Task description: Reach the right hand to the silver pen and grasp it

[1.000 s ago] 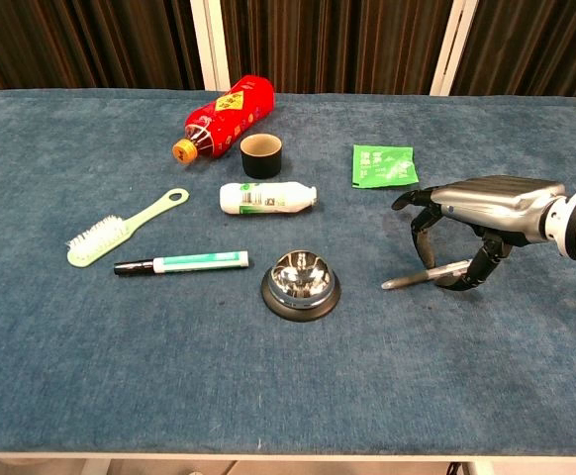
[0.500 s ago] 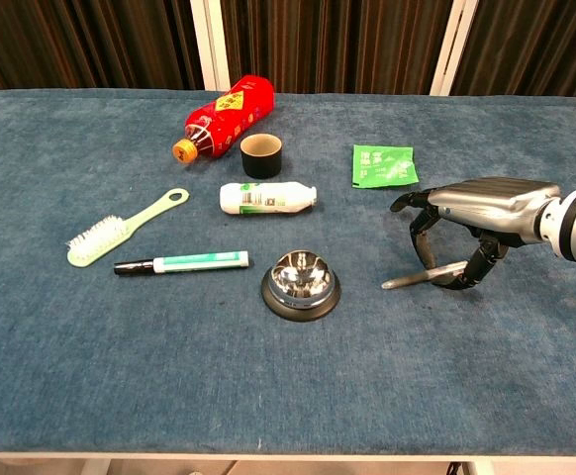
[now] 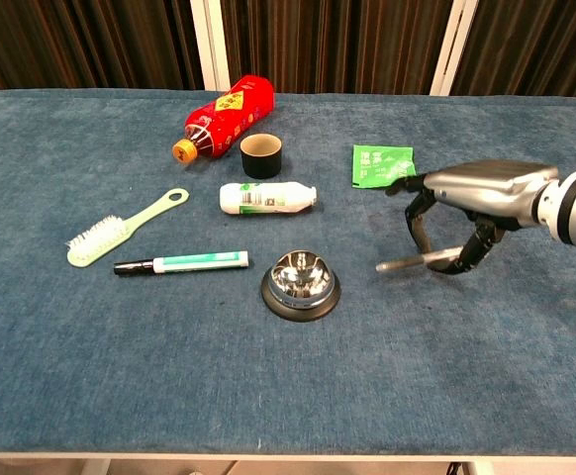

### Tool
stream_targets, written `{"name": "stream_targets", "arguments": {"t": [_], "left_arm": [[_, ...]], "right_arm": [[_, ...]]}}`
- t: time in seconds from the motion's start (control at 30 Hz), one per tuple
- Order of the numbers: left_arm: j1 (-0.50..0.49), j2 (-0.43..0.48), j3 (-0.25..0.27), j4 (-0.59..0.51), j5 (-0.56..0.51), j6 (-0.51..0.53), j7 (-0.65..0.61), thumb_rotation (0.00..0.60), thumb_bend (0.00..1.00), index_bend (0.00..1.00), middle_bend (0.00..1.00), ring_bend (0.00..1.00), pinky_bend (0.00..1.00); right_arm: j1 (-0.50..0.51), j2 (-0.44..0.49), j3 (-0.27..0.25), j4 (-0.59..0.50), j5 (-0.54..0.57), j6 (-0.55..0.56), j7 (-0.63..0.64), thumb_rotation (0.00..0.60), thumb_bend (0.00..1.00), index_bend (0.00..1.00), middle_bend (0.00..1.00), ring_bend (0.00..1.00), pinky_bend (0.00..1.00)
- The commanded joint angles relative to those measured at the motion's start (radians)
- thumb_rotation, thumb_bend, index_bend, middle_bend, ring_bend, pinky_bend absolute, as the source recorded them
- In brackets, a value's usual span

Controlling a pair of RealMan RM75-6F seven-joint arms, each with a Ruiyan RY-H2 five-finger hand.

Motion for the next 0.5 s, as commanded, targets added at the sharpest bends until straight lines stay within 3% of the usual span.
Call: {"name": "stream_targets", "arguments": {"t": [0.03, 0.2, 0.5], "left_arm": [[0.0, 0.0, 0.0, 0.0, 0.0, 0.0, 0.0, 0.6, 0.31, 0.14, 0.0, 0.04, 0.14], [0.001, 0.0, -0.001, 0.001, 0.0, 0.002, -0.001, 0.6, 0.31, 0.14, 0.0, 0.04, 0.14], [-0.003, 0.001, 0.001, 0.005, 0.006, -0.004, -0.018, 0.6, 0.31, 0.14, 0.0, 0.04, 0.14]], "right_arm": [[0.009, 0.039, 0.027, -0.048, -0.011, 0.025, -0.003, 0.6, 0.68, 0.69, 0.12, 0.13, 0.12], [0.035, 0.106, 0.083, -0.137, -0.004, 0.06, -0.035, 0.6, 0.68, 0.69, 0.12, 0.13, 0.12], [0.068, 0.218, 0.23, -0.283, 0.032, 0.157, -0.018, 0.6, 0.68, 0.7, 0.12, 0.17, 0.14]]}}
